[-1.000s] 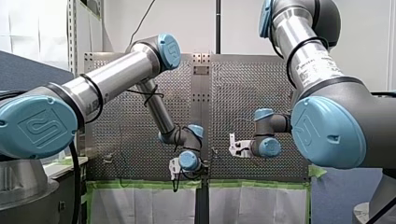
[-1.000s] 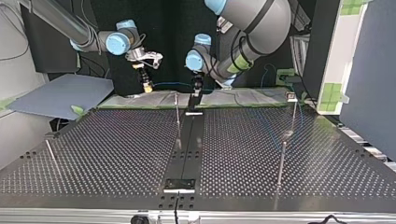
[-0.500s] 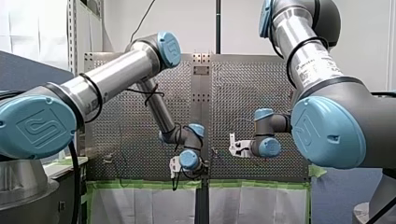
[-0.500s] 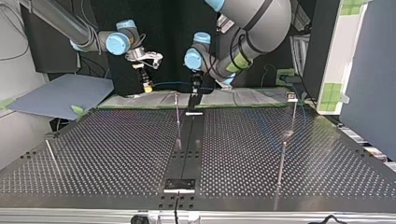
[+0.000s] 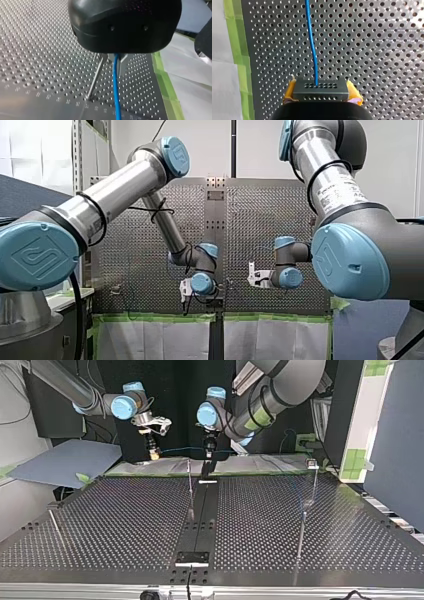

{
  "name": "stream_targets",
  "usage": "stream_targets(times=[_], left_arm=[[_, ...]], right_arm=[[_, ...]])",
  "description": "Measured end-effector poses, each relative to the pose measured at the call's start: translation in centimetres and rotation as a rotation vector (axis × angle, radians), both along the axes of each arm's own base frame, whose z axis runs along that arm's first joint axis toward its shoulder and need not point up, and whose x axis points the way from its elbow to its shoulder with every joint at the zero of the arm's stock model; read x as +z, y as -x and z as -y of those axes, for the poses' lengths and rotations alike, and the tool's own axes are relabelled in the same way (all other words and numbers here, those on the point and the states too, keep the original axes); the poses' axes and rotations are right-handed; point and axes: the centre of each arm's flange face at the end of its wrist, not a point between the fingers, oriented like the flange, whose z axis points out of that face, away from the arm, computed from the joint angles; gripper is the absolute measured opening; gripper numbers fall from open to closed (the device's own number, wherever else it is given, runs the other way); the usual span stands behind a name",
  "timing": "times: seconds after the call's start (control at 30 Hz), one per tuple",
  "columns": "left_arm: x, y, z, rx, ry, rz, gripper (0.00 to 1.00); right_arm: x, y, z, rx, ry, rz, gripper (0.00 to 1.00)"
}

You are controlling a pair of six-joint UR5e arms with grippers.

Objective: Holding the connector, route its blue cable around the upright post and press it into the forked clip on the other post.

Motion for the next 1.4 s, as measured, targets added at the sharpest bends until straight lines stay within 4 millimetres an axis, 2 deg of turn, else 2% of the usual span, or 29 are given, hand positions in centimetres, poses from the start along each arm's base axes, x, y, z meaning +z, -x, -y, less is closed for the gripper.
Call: stream_targets(times=[0.23, 0.43, 0.63, 0.97, 1.17, 1.4], left_arm=[[0.6, 2.3, 1.7, -0.011, -0.049, 0.026, 0.0], [0.8, 2.8, 2.5, -0.017, -0.043, 0.056, 0.0], [0.9, 2.1, 2.4, -0.025, -0.03, 0.068, 0.0], [1.2, 0.7, 2.1, -0.027, -0.02, 0.075, 0.02], [1.2, -0.2, 1.9, -0.03, -0.02, 0.074, 0.02], [0.3, -1.0, 1.8, -0.03, -0.022, 0.065, 0.02]], right_arm=[[0.1, 0.5, 0.7, -0.018, 0.01, 0.016, 0.0], [0.2, 0.9, 1.2, -0.03, 0.023, 0.034, 0.0], [-0.2, 1.3, 1.6, -0.047, 0.03, 0.044, 0.0], [-2.1, 2.0, 2.4, -0.07, 0.021, 0.046, 0.0], [-2.1, 2.3, 3.1, -0.078, 0.023, 0.058, 0.0], [-1.8, 2.6, 3.9, -0.081, 0.029, 0.065, 0.0]])
